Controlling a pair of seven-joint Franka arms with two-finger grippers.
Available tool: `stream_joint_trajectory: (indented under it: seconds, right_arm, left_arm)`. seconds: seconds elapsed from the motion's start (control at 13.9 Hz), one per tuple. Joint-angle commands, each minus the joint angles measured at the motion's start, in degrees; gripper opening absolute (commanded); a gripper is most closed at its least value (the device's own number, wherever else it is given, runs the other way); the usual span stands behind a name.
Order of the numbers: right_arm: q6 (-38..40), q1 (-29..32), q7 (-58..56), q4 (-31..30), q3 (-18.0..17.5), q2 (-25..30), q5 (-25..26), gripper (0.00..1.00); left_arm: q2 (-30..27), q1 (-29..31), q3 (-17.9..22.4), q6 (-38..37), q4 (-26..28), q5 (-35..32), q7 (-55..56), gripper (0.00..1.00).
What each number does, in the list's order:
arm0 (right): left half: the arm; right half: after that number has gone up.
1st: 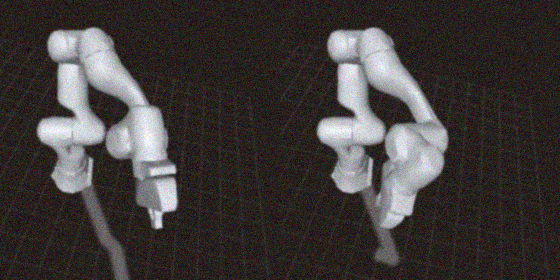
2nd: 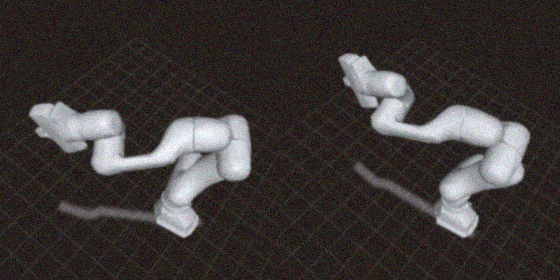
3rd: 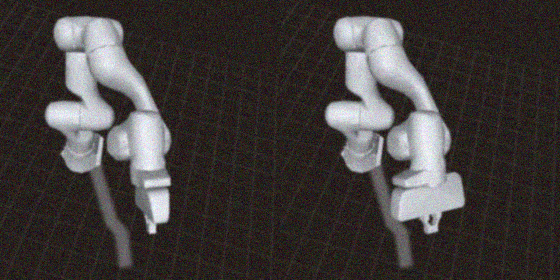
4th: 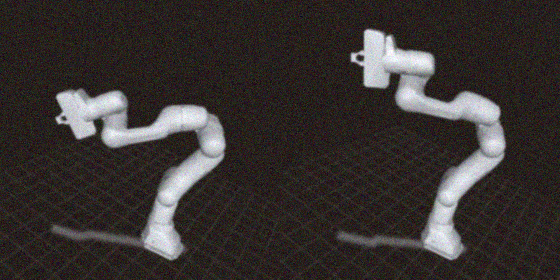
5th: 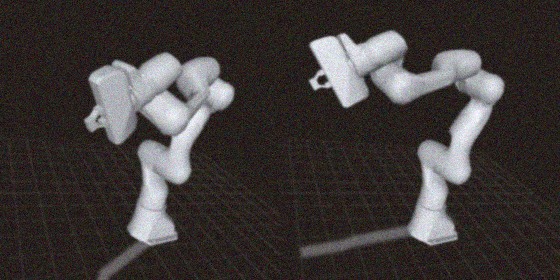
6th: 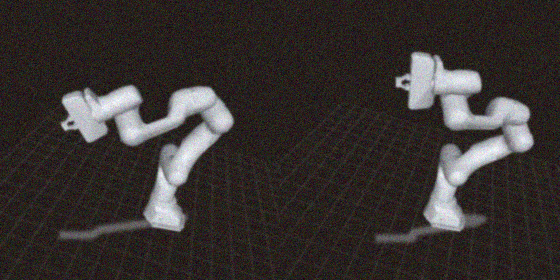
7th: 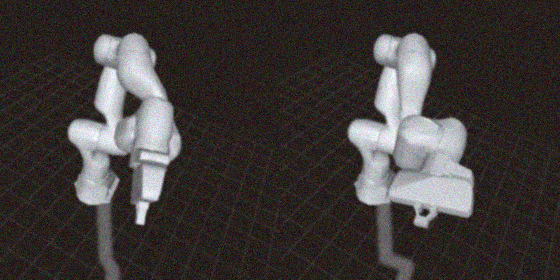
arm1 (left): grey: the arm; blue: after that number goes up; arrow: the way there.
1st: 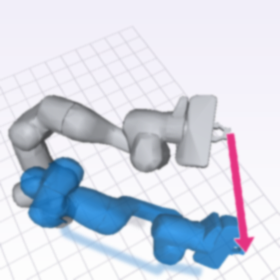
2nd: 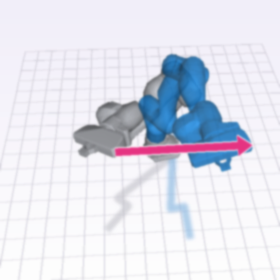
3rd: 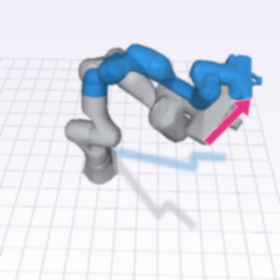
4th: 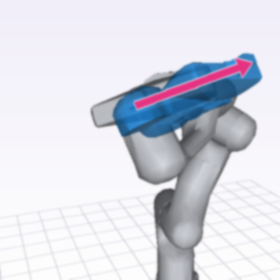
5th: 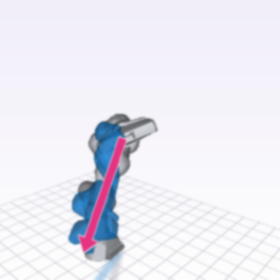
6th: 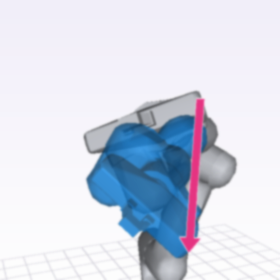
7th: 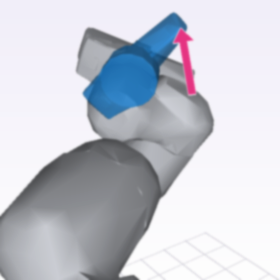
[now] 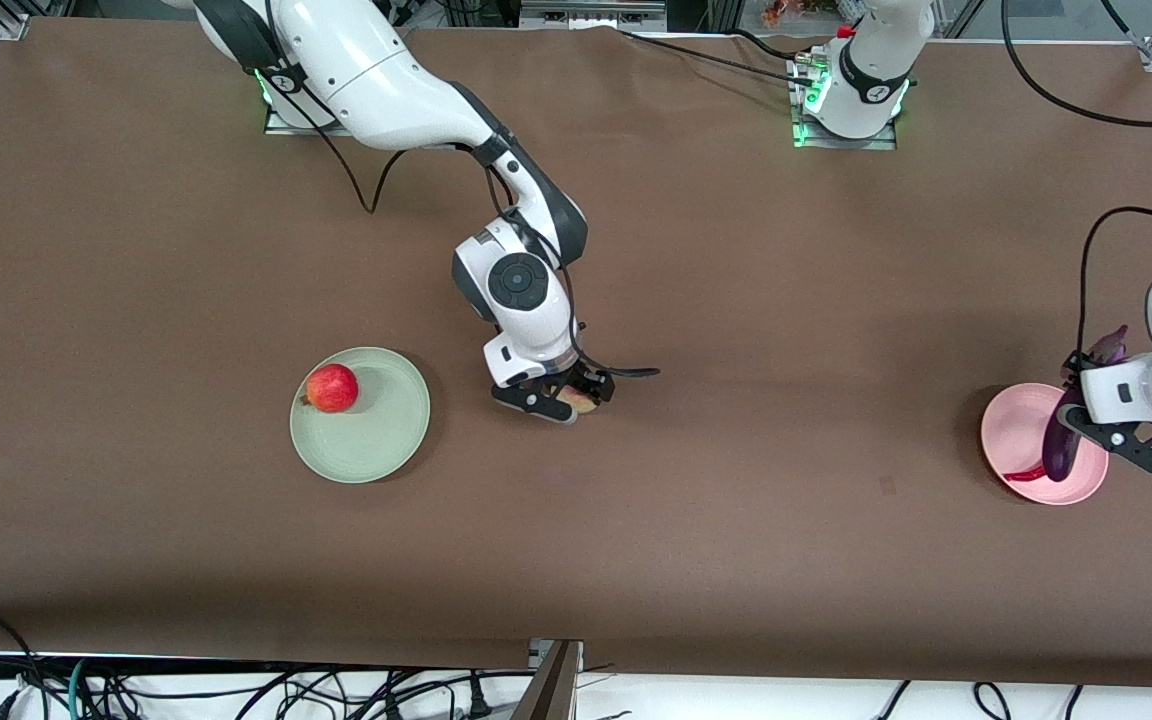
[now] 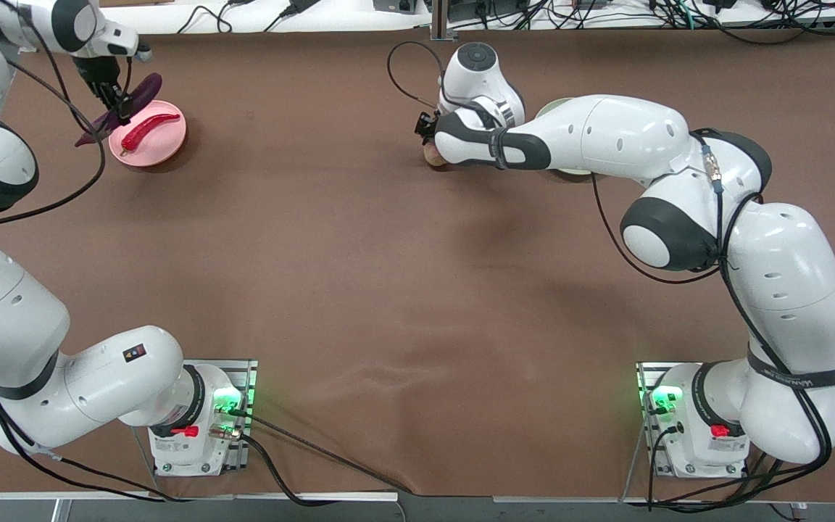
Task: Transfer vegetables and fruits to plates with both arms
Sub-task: 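Carry the eggplant to the pink plate while the right gripper moves the peach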
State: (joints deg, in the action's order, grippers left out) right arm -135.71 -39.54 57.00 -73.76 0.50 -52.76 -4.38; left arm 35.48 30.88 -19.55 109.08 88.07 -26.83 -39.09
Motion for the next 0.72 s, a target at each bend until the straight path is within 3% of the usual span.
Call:
stream_joint_trajectory:
  seconds: [0.0, 0.14, 0.36, 0.43, 0.5, 0.58, 0.65]
  right_arm:
    - [8.9, 6.4, -7.0, 1.4, -2.2, 3.7, -0.8, 0.38]
    - [17.3, 11.0, -16.2, 1.4, -2.2, 7.0, -1.9, 0.38]
    - [26.9, 16.9, -31.6, -1.5, -1.2, 11.1, -1.9, 0.38]
    - [27.2, 18.8, -34.7, -3.4, -0.6, 12.6, -1.9, 0.38]
    - [26.7, 20.4, -38.5, -6.8, -0.4, 14.2, -2.0, 0.4]
    - [25.1, 21.4, -40.9, -10.6, -0.4, 15.4, -2.0, 0.41]
    - [21.6, 21.9, -41.1, -14.5, -0.4, 16.4, -2.0, 0.5]
  left_arm:
    - [3.7, 1.5, -1.0, 3.5, -0.7, -1.1, -4.2, 0.16]
    - [4.6, 1.5, -1.0, 4.2, -0.6, -1.1, -4.2, 0.18]
    - [6.7, 3.0, -0.8, 5.2, -0.4, -1.0, -4.2, 0.35]
    - [7.1, 3.1, -0.8, 5.7, -0.3, -0.9, -4.2, 0.75]
    - [7.4, 3.2, -0.9, 5.8, -0.3, -0.8, -4.2, 1.0]
    - [7.2, 3.1, -0.9, 5.5, -0.3, -0.8, -4.2, 1.0]
    - [7.0, 3.0, -0.9, 5.2, -0.3, -0.8, -4.2, 1.0]
